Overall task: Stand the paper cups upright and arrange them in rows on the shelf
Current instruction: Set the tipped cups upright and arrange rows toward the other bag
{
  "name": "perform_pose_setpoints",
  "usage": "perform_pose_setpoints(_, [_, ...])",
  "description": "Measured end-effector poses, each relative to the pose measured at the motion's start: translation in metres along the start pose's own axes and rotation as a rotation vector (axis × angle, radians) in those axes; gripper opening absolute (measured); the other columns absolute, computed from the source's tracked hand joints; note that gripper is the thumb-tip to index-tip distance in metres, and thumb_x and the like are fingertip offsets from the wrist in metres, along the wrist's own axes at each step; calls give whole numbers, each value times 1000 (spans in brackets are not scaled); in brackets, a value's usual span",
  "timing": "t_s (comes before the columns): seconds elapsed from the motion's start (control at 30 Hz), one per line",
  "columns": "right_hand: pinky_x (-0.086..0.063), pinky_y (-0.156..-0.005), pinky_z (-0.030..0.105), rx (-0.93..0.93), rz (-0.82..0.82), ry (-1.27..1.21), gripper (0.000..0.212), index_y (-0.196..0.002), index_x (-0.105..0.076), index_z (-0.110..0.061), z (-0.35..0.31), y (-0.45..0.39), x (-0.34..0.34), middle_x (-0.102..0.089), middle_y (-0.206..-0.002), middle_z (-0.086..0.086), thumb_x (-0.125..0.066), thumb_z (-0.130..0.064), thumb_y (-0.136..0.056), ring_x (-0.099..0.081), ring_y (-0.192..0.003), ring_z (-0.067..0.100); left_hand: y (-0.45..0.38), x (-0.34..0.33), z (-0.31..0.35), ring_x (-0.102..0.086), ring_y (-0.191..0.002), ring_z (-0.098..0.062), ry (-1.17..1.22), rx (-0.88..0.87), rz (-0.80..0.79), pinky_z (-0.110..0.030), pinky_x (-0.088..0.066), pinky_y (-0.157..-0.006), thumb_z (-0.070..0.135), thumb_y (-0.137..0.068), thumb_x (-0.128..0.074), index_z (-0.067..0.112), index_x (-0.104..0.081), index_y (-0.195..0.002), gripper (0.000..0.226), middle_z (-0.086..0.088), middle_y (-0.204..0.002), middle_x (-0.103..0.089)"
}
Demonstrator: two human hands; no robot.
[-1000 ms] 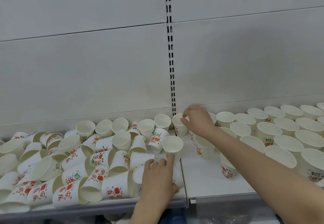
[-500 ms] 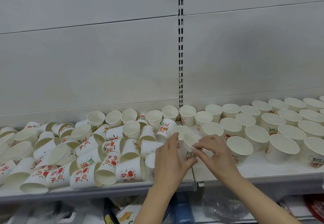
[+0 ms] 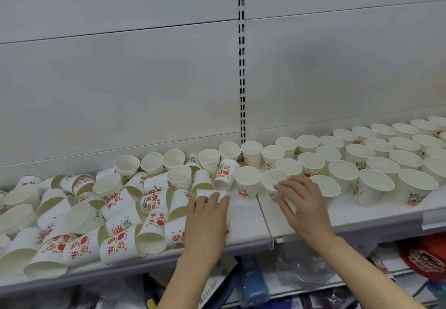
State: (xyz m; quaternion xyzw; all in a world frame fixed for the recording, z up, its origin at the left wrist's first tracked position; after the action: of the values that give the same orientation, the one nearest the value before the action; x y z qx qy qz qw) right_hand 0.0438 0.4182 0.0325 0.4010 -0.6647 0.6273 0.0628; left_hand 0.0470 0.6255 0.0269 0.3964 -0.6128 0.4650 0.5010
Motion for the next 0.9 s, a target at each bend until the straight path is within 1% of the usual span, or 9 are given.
perform_pose_setpoints(0.1, [-43, -86, 31, -82, -1, -68, 22, -101, -73, -14, -13, 20, 5, -68, -101, -3, -62, -22, -85, -57, -97, 21, -6, 1, -1, -41, -119, -27, -86, -82, -23, -39, -23, -100, 21, -87, -56, 25, -43, -132, 47, 1, -131, -50])
perform_pose_setpoints(0.17, [-42, -87, 23, -216, -32, -162, 21, -102, -72, -20, -20, 31, 6, -68, -100, -7, -60, -27, -87, -56, -94, 15, -8, 11, -5, -44, -115, -22, -11, -64, 28, -36, -26, -97, 42, -85, -60, 30, -47, -126, 45, 5, -125, -53])
perform_pose_setpoints(0.3, [-48, -84, 20, -774, -119, -634, 25, -109, -64, -33, -25, 47, -6, -66, -105, -14, -69, -32, -85, -59, -93, 1, 3, 26, -22, -55, -97, -11, 556, 161, 216, -32, -48, -80, 76, -67, -62, 32, -48, -114, 66, 15, -110, -54])
perform_pose_setpoints(0.4, [-51, -91, 33, -985, -115, -988, 47, -125, -56, -26, -37, 46, -21, -66, -113, -10, -68, -37, -81, -64, -100, 7, 9, 10, 0, -56, -91, -9, 808, 180, 174, -33, -51, -74, 71, -70, -66, 32, -43, -109, 60, 15, -104, -53])
perform_pose_setpoints(0.5, [-53, -80, 25, -1069, -4, -1000, 47, -124, -56, -25, -31, 40, -21, -66, -114, 2, -73, -22, -81, -65, -100, 15, 5, -4, 30, -55, -94, -7, 857, 63, 105, -29, -49, -77, 63, -75, -68, 31, -40, -109, 55, 14, -107, -53])
perform_pose_setpoints(0.57, [-50, -72, 16, -1069, 25, -885, 51, -126, -54, -27, -19, 40, -15, -62, -118, -2, -75, -20, -81, -62, -101, 9, 0, -12, 43, -55, -98, -4, 883, -26, 14, -27, -50, -82, 60, -74, -70, 35, -41, -112, 54, 16, -112, -53])
perform_pose_setpoints(0.63, [-45, -82, 14, -943, 31, -626, 58, -131, -50, -27, -6, 35, 0, -52, -126, -11, -75, -21, -79, -52, -110, 1, -10, -12, 41, -53, -104, 0, 872, -78, -7, -25, -48, -88, 65, -74, -66, 38, -47, -117, 54, 20, -116, -53])
perform_pose_setpoints(0.77, [-37, -104, 25, -541, 27, -175, 71, -135, -45, -11, 8, 29, 21, -41, -134, 2, -78, -12, -73, -40, -126, 12, -53, 14, -4, -57, -105, -16, 633, 2, 239, -33, -47, -84, 36, -88, -63, 29, -53, -127, 40, 6, -122, -57])
perform_pose_setpoints(0.9, [-44, -101, 47, -437, -124, -10, 74, -138, -41, -5, 21, 44, -3, -39, -140, 9, -77, -13, -73, -40, -129, 25, -111, -3, -9, -47, -117, -29, 272, -16, 24, -37, -45, -87, 7, -82, -55, 27, -36, -143, 67, -5, -143, -37])
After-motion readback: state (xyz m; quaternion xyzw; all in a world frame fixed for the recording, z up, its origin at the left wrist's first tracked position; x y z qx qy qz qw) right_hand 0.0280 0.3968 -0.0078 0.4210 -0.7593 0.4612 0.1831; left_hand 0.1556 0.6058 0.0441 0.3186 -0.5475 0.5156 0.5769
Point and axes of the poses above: each hand's wrist, its own y-axis away from the middle knuckle, its own x-axis out of the back of the hand, z = x × y, the point moved 9 cm from there along -y, towards the middle knuckle
